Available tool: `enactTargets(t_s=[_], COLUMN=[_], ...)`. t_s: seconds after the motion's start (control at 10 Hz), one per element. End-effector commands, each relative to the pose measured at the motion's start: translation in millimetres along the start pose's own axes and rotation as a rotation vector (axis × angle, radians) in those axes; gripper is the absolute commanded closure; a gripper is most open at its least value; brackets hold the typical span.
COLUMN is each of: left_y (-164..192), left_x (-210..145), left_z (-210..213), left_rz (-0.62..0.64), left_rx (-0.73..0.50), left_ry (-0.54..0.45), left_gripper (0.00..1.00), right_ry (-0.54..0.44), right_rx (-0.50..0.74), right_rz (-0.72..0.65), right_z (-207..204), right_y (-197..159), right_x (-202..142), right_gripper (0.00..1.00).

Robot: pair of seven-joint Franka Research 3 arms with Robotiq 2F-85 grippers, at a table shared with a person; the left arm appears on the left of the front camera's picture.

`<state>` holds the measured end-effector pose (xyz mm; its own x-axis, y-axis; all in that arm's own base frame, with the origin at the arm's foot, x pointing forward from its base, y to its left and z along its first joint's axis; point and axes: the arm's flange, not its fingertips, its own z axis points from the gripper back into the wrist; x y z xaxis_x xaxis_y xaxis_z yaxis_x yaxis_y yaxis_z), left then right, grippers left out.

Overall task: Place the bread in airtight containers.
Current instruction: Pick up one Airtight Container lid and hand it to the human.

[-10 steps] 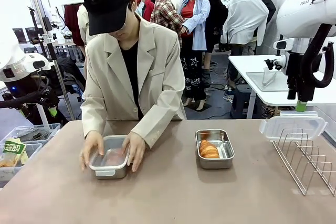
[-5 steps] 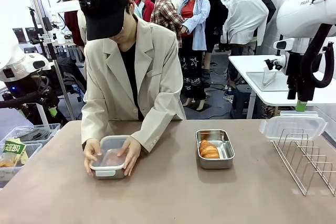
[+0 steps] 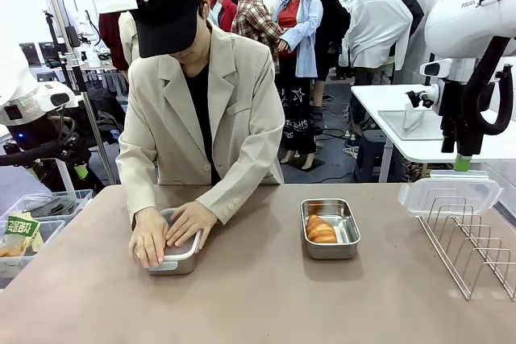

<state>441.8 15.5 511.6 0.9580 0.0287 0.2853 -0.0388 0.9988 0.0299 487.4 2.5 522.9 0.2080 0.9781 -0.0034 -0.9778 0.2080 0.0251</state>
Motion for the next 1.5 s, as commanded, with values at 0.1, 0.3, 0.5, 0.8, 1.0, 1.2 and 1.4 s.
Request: enactTargets(t_s=[0.1,0.3,0.5,0.8,1.0,1.2,1.4], left_y=[-0.3,-0.3,-0.3,-0.3,-0.3,-0.3,-0.3], left_x=[1.3,1.3,1.3,1.3,1.3,1.3,1.3], left_z=[0.9,0.9,0.9,0.9,0.9,0.9,0.9], left_rz=[0.000,0.000,0.000,0.000,0.000,0.000,0.000], left_rx=[0.001,0.001,0.001,0.001,0.001,0.001,0.001], left_ry=[-0.011,-0.011,-0.011,-0.011,-0.011,-0.011,-0.011], left_gripper=[0.00,0.00,0.00,0.00,0.00,0.00,0.00], right_ry=[0.011,0.011,0.011,0.011,0.011,0.011,0.011], right_rx=[-0.005,-0.005,-0.005,-0.005,-0.005,-0.005,-0.005], right_rz=[0.003,0.003,0.003,0.003,0.003,0.003,0.003], right_z=[0.5,0.5,0.5,0.5,0.5,0.5,0.5], right_y=[-1.4,-1.4,-1.4,-1.4,-1.4,-1.4,-1.4], right_x=[-0.3,-0.3,-0.3,-0.3,-0.3,-0.3,-0.3], right_gripper=[0.00,0.00,0.00,0.00,0.00,0.00,0.00])
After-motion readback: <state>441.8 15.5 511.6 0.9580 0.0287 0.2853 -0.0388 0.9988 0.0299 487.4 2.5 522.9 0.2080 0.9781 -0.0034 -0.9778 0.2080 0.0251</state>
